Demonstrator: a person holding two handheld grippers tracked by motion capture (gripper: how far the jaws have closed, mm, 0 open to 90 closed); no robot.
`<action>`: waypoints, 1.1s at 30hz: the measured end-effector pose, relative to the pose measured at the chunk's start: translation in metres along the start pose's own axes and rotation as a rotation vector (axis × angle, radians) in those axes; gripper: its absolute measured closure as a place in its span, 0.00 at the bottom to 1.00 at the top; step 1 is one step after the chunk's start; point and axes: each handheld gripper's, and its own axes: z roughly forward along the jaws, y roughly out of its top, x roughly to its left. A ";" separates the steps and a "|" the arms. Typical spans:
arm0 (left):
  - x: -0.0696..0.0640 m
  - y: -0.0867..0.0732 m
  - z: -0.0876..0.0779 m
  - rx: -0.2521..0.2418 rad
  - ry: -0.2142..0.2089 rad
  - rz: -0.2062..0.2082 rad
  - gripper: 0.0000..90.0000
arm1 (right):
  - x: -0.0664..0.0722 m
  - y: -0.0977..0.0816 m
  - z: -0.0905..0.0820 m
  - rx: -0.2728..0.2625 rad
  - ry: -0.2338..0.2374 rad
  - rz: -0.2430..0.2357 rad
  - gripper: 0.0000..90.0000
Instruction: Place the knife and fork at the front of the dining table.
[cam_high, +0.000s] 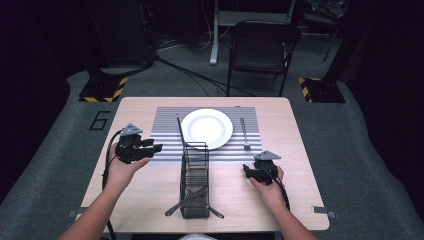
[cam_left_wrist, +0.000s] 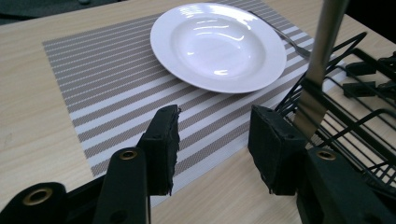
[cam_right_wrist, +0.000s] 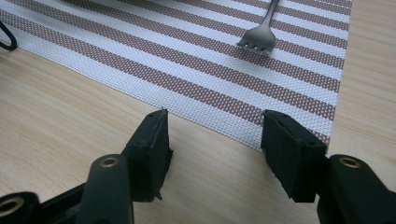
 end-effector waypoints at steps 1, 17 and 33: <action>-0.002 0.002 0.000 -0.004 -0.004 0.005 0.59 | 0.000 0.000 0.000 0.000 0.002 0.000 0.46; -0.034 0.029 0.014 -0.007 -0.082 0.089 0.60 | 0.000 0.000 0.000 0.000 -0.002 0.001 0.46; -0.050 0.030 0.045 -0.009 -0.126 0.082 0.72 | 0.000 0.000 0.000 0.000 -0.001 0.001 0.46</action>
